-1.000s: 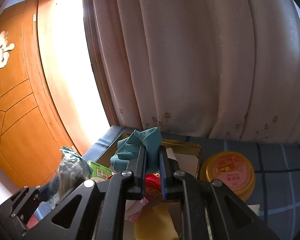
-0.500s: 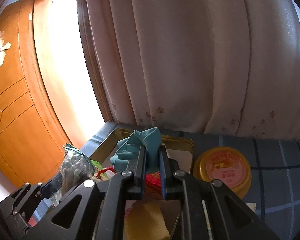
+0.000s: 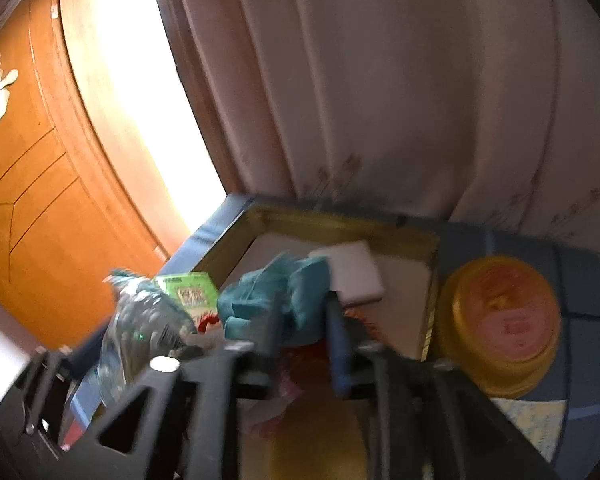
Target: Organize soft objects
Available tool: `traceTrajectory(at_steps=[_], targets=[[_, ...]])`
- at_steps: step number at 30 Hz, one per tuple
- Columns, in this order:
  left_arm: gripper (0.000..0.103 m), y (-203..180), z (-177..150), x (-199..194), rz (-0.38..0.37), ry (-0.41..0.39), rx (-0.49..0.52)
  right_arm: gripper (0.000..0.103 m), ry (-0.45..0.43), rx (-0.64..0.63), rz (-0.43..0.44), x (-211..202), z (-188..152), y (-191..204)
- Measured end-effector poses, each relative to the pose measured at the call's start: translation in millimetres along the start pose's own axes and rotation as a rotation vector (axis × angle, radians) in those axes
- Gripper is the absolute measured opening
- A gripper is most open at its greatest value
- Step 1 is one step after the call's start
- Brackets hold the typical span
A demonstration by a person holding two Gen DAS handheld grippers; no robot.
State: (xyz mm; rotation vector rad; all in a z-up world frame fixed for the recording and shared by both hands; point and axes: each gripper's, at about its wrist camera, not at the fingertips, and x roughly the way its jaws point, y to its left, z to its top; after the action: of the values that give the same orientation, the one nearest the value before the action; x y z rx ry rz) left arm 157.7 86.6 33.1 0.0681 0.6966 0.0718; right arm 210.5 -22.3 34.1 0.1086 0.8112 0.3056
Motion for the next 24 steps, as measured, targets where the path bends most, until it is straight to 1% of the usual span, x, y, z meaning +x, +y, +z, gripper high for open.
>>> traceTrajectory(at_steps=[1,2,3,5,8,11,14,16,20,22,24], targets=[[0.094,1.8,-1.1,-2.1,0.004,-0.01,-0.002,0.062,0.004,0.008,0.024,0.0,-1.9,-0.2],[0.098,3.4,-1.5,-4.8,0.006,-0.022,-0.004,0.067,-0.003,0.023,0.037,-2.5,-4.1,-1.4],[0.102,5.2,-2.2,-8.3,0.023,-0.035,-0.006,0.068,-0.015,0.032,0.041,-6.0,-5.6,-2.1],[0.103,8.2,-3.6,-15.6,0.038,-0.062,0.001,0.072,-0.036,0.04,0.038,-13.5,-7.6,-2.3],[0.103,12.1,-5.3,-24.7,0.04,-0.081,-0.001,0.072,-0.086,0.062,0.031,-31.2,-14.0,-3.4],[0.103,19.6,-8.7,-32.5,0.007,-0.086,-0.036,0.072,-0.151,0.104,0.022,-52.3,-24.2,-7.5],[0.103,27.1,-14.1,-37.0,-0.02,-0.084,-0.073,0.072,-0.22,0.115,-0.014,-72.8,-39.9,-5.5],[0.103,28.7,-18.2,-39.0,-0.012,-0.083,-0.075,0.072,-0.277,0.113,-0.049,-86.3,-49.6,-2.8],[0.103,27.5,-27.0,-49.9,0.029,-0.107,-0.046,0.072,-0.41,0.082,-0.136,-115.3,-68.3,7.6],[0.103,28.7,-31.2,-54.2,0.024,-0.112,-0.048,0.072,-0.436,0.072,-0.162,-122.7,-73.2,11.3],[0.103,31.5,-35.7,-59.4,0.012,-0.112,-0.061,0.072,-0.439,0.062,-0.175,-125.9,-77.5,13.7]])
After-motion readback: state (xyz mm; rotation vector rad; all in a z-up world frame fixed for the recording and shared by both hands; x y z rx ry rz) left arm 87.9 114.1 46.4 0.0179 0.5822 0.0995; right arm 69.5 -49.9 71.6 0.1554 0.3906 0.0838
